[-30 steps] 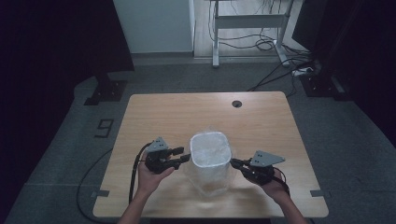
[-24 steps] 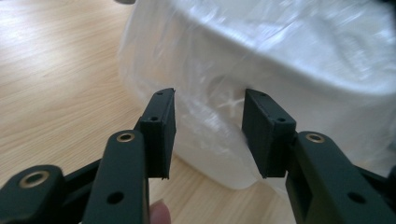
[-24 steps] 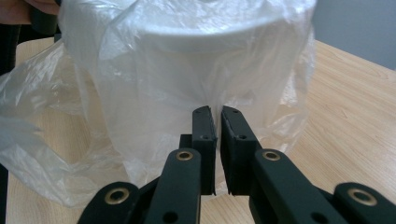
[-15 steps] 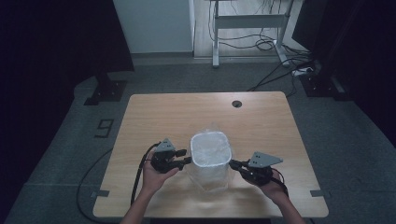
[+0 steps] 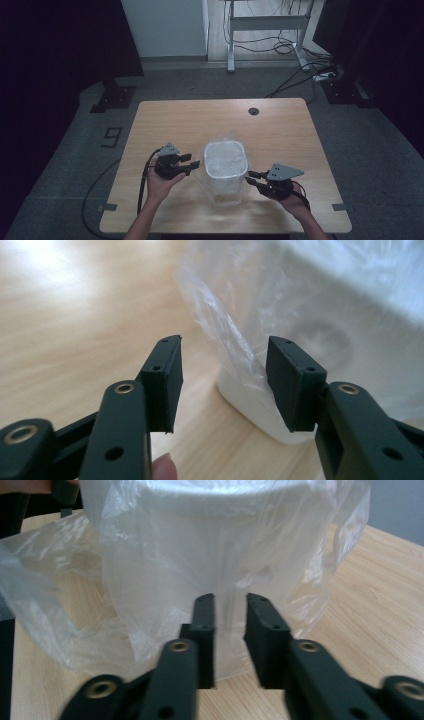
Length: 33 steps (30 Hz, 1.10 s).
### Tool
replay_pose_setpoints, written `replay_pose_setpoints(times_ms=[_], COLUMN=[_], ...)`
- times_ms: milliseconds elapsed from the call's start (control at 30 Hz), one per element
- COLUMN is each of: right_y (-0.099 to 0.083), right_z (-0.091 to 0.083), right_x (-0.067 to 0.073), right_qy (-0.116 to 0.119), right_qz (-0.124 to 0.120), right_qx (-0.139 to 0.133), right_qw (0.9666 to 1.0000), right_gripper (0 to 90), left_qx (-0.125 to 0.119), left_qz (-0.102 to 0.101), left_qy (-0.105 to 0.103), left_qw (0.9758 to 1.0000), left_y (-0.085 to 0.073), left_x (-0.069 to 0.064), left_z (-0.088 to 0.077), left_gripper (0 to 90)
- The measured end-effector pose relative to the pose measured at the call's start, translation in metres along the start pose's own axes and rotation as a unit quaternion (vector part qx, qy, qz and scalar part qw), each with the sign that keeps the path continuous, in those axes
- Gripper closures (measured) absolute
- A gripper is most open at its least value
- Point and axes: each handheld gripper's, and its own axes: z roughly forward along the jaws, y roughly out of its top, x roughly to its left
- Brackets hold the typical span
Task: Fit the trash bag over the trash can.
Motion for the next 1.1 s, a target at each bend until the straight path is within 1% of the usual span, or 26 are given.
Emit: replay_pose_setpoints(times_ms=[67, 167, 267, 300, 367, 433, 500, 567, 667, 767, 933, 1000, 1067, 1100], right_y=[0.001, 0.003, 0.006, 0.006, 0.007, 0.007, 0.008, 0.009, 0.011, 0.013, 0.015, 0.016, 0.016, 0.016], right_z=[-0.002, -0.005, -0.008, -0.008, -0.009, -0.009, -0.009, -0.010, -0.012, -0.014, -0.014, -0.014, -0.012, -0.012], right_x=[0.000, 0.000, 0.002, 0.002, 0.002, 0.002, 0.003, 0.003, 0.003, 0.004, 0.005, 0.005, 0.005, 0.004], right_qy=[-0.002, 0.001, 0.004, 0.005, 0.009, 0.010, 0.014, 0.018, 0.021, 0.024, 0.027, 0.028, 0.028, 0.029], right_qz=[0.002, 0.003, 0.003, 0.003, 0.003, 0.003, 0.002, 0.002, 0.003, 0.001, -0.002, -0.002, -0.002, -0.002], right_qx=[-0.004, -0.011, -0.017, -0.019, -0.020, -0.022, -0.024, -0.026, -0.031, -0.036, -0.039, -0.040, -0.039, -0.040], right_qw=[1.0000, 0.9999, 0.9998, 0.9998, 0.9998, 0.9997, 0.9996, 0.9995, 0.9993, 0.9990, 0.9989, 0.9988, 0.9988, 0.9988], right_gripper=[60.5, 50.7, 46.4, 45.5, 44.1, 43.2, 43.0, 42.1, 41.1, 40.2, 39.0, 38.3, 36.8, 35.9], left_qx=[-0.008, -0.011, -0.009, -0.005, 0.004, 0.023, 0.039, 0.048, 0.033, 0.008, -0.021, -0.022, -0.019, -0.016], left_qz=[-0.002, 0.002, 0.006, 0.010, 0.011, 0.011, 0.017, 0.017, 0.017, 0.016, 0.015, 0.014, 0.012, 0.012], left_qy=[0.004, 0.007, 0.005, 0.004, 0.001, -0.004, -0.005, -0.009, -0.015, -0.024, -0.025, -0.028, -0.027, -0.030], left_qw=[1.0000, 0.9999, 0.9999, 0.9999, 0.9999, 0.9997, 0.9991, 0.9986, 0.9992, 0.9995, 0.9994, 0.9993, 0.9994, 0.9993], left_y=[0.006, 0.014, 0.014, 0.012, 0.008, 0.002, -0.003, -0.007, -0.006, -0.002, 0.004, 0.006, 0.008, 0.009], left_x=[0.002, 0.004, 0.003, 0.003, 0.003, 0.005, 0.005, 0.006, 0.006, 0.004, 0.002, 0.002, 0.002, 0.002], left_z=[-0.003, -0.005, -0.007, -0.006, -0.006, -0.004, -0.002, -0.004, -0.011, -0.021, -0.031, -0.031, -0.025, -0.021], left_gripper=[48.1, 48.1, 48.1, 48.0, 47.7, 47.1, 46.5, 45.6, 45.2, 45.0, 45.0, 45.0, 45.0, 45.0])
